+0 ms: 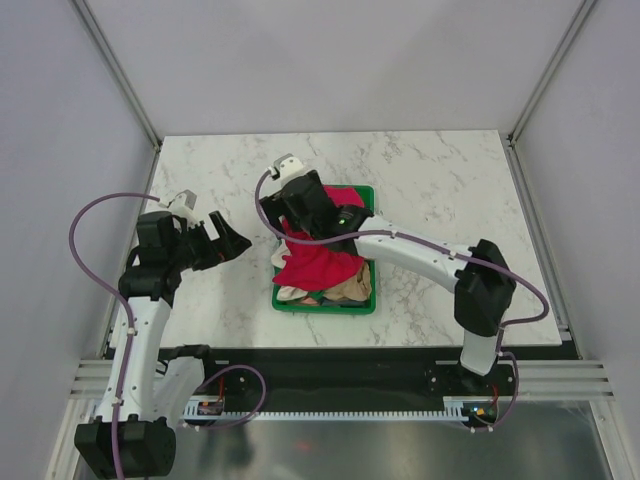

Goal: Fold and stack the t-shirts

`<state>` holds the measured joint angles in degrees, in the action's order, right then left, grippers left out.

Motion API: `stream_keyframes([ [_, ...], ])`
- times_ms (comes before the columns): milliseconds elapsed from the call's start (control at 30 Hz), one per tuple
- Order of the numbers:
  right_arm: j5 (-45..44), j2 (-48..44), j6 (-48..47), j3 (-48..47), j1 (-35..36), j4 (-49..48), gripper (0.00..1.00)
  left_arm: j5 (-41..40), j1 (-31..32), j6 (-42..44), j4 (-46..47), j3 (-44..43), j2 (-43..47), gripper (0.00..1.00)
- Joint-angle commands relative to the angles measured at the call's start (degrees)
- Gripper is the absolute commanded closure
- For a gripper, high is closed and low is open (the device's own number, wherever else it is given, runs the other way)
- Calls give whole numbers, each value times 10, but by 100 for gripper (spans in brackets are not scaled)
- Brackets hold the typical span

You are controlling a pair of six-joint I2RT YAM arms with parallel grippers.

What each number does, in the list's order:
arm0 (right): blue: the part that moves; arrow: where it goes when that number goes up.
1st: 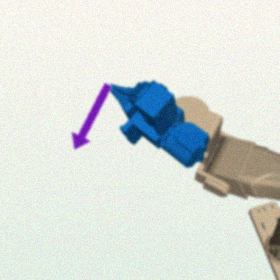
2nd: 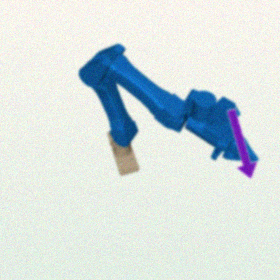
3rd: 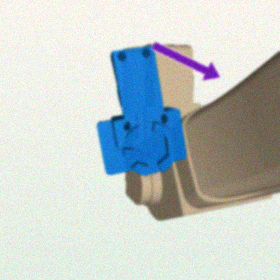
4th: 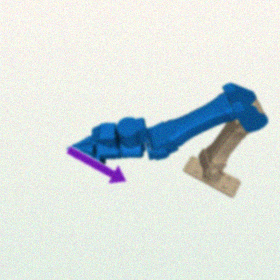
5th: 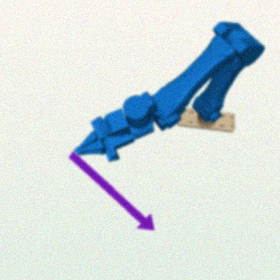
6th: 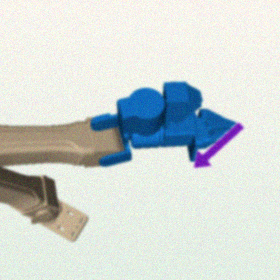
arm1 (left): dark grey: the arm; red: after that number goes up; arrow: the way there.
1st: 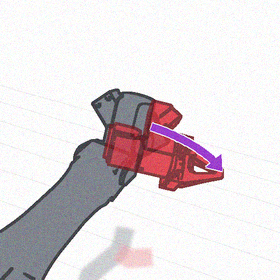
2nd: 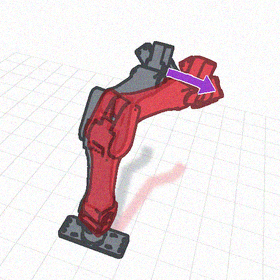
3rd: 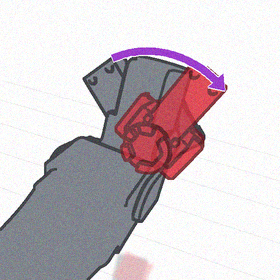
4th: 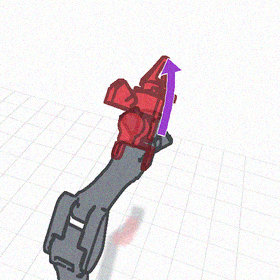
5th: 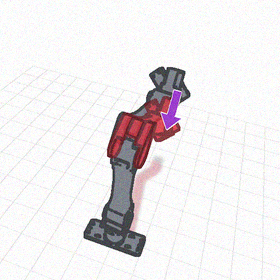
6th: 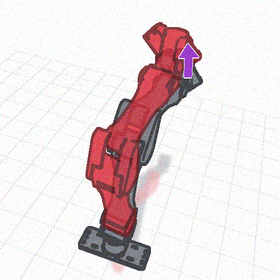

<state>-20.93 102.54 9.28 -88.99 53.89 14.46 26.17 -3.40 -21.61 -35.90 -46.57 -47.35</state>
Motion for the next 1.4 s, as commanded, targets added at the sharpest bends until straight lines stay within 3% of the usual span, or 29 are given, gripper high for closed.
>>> stream_keyframes([
  [0,-66,57,-22,-64,17,52,2,-9,1,0,6,-14,12,0],
  [233,-96,104,-15,-99,24,78,9,-14,1,-1,6,-14,19,0],
  [433,-141,104,-24,-93,41,87,34,-15,1,-2,7,-13,22,0],
  [533,-161,98,-30,-90,47,91,58,-15,0,-3,6,-13,22,0],
  [567,-163,96,-31,-91,49,93,73,-15,-1,-2,7,-13,21,0],
  [667,-171,89,-32,-94,54,95,100,-15,0,-2,6,-13,21,0],
  [833,-192,64,-40,-101,61,98,100,-20,0,-3,6,-13,21,1],
  [1067,-266,-46,-110,-169,61,95,100,-31,-1,-5,6,-12,19,1],
  [1233,-380,-161,-202,-156,60,3,100,-38,0,-5,6,-12,19,1],
  [1367,-474,-306,-297,-49,50,-122,100,-39,0,-7,7,-12,10,1],
])
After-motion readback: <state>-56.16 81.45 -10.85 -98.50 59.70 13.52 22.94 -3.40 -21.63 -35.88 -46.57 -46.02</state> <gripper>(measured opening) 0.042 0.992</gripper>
